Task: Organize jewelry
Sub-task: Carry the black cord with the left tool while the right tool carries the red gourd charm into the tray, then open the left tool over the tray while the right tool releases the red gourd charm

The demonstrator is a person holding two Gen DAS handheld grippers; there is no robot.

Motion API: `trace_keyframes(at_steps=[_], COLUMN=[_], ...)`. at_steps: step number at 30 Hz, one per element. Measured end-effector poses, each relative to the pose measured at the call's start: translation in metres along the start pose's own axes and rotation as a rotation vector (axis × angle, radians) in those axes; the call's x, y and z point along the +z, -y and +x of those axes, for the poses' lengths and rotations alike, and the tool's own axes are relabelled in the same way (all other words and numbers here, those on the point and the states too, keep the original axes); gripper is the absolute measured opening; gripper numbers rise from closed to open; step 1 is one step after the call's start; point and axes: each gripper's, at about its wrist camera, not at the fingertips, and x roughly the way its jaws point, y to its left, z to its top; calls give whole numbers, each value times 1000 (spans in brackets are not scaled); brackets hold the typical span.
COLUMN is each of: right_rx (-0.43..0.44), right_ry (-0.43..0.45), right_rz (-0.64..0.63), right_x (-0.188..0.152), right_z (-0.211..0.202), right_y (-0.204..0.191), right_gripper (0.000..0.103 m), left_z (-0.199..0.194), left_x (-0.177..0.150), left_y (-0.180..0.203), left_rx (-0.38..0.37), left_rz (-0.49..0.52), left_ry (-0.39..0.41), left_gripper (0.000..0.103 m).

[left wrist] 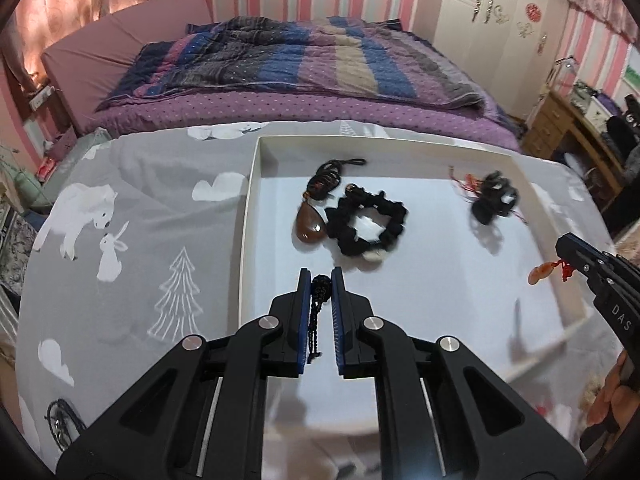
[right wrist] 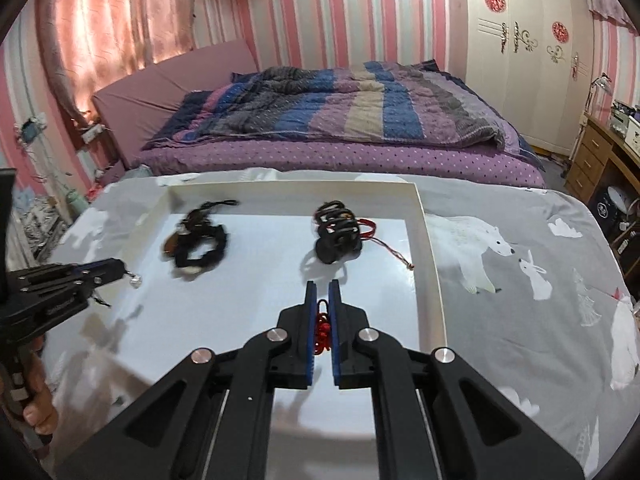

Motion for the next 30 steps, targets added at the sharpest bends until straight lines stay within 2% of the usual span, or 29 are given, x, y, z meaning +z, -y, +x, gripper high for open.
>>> trace_keyframes(at_steps=[10, 20, 21, 24, 25, 26, 28, 29, 30], right_rx=[-60, -76, -76, -84, -81, -76, -65, -61, -57], right_ry=[-13, -53, -49, -53, -50, -44, -19, -9, 0], right_rz=[9, -3, -2, -6, -1, 6, 22, 24, 24], right_x=[8, 2, 2, 3, 4, 5, 7, 8, 11], right_z=[49, 70, 68, 63, 59, 54, 39, 32, 21], right_y=[7, 2, 2, 2, 4, 4, 6, 6, 5], right_gripper=[5, 8, 8, 12, 20, 34, 44, 46, 49], left_z=[41, 52, 51, 42, 39, 33, 21, 14, 7], left_x=[9, 9, 9, 9, 8, 8, 8, 9, 9], left_y=[-1, -3, -2, 0, 1, 1, 2, 3, 4], left_rx=[80, 84, 83, 84, 86, 87, 75, 70, 68], left_rz=[4, 4, 5, 5, 7, 9, 7, 6, 7], left_ry=[-29, -49, -47, -30, -22, -12, 2, 8, 17], left_gripper=[8, 9, 11, 35, 41, 42, 47, 50, 57])
